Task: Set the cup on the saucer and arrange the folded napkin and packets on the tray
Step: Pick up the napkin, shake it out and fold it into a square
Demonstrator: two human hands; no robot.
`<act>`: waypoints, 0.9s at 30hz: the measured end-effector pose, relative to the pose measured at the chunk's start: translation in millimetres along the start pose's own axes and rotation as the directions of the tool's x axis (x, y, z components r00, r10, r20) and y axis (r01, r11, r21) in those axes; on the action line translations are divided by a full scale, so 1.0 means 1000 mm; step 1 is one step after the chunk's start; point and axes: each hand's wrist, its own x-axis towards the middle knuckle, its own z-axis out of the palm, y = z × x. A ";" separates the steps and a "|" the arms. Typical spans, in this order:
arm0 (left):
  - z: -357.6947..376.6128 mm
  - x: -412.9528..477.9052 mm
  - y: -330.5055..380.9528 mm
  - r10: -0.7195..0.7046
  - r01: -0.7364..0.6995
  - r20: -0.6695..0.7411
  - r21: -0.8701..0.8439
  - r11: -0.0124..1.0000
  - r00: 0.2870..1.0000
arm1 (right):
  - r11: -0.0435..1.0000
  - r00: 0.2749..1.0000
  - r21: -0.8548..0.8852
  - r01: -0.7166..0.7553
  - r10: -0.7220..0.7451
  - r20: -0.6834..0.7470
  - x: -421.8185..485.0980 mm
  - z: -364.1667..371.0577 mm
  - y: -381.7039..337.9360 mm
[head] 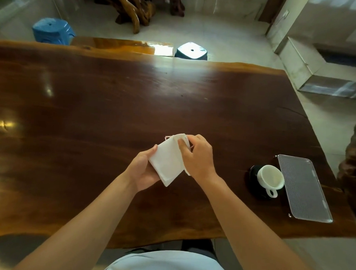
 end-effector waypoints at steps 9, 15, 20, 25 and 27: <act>0.020 -0.004 -0.010 0.028 -0.008 0.128 -0.151 0.989 0.991 | 0.963 0.965 -0.130 0.236 -0.217 0.146 -0.034 0.033 -0.015; 0.012 0.001 -0.019 0.081 -0.063 0.047 -0.300 0.952 0.996 | 0.977 0.981 0.099 0.188 -0.192 0.034 -0.040 0.016 -0.006; 0.010 0.002 -0.028 0.098 -0.047 0.133 -0.345 0.938 0.986 | 0.725 0.818 0.405 -0.558 0.561 0.122 -0.034 -0.011 0.010; 0.014 0.007 -0.041 0.093 -0.085 0.134 -0.058 0.995 0.987 | 0.336 0.711 0.662 -0.671 0.545 0.444 -0.038 -0.016 0.013; 0.015 0.004 -0.040 0.067 -0.076 0.140 0.055 0.996 0.988 | 0.400 0.725 0.637 -0.659 0.564 0.396 -0.039 -0.015 0.021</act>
